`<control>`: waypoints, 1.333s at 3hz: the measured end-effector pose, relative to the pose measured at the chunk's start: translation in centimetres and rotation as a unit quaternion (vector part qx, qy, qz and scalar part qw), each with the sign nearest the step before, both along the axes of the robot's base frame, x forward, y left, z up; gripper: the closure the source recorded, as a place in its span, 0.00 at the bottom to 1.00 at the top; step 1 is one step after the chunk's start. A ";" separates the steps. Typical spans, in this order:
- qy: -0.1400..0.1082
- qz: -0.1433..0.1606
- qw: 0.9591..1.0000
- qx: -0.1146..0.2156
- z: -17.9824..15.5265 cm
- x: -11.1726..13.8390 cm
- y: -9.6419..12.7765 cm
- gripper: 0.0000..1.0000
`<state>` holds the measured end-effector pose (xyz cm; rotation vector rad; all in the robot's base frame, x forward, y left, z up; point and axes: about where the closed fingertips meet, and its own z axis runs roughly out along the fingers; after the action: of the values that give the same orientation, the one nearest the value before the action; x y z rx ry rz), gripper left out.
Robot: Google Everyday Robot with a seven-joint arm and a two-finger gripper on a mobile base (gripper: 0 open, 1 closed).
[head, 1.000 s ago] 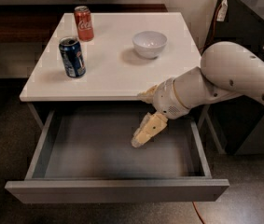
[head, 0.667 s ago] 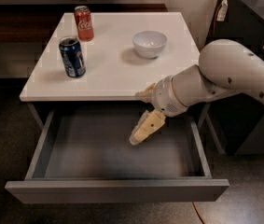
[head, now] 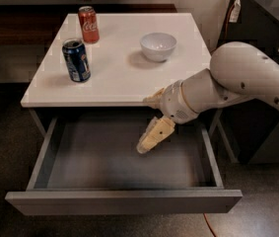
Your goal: Place pepsi can into top drawer
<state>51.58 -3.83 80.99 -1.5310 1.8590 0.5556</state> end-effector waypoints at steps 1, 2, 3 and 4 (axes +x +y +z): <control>0.003 0.032 0.999 0.014 1.7 -0.8 3.1 0.00; 0.007 0.062 0.998 0.030 3.8 -0.6 6.0 0.00; 0.002 0.067 0.997 0.038 5.5 1.5 8.2 0.00; -0.016 0.047 0.998 0.046 6.9 4.7 9.3 0.00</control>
Offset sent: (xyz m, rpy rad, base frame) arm -0.0095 0.0779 0.0520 0.0874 0.0246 0.1722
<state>56.32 5.49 87.89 -1.5639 1.7212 0.6469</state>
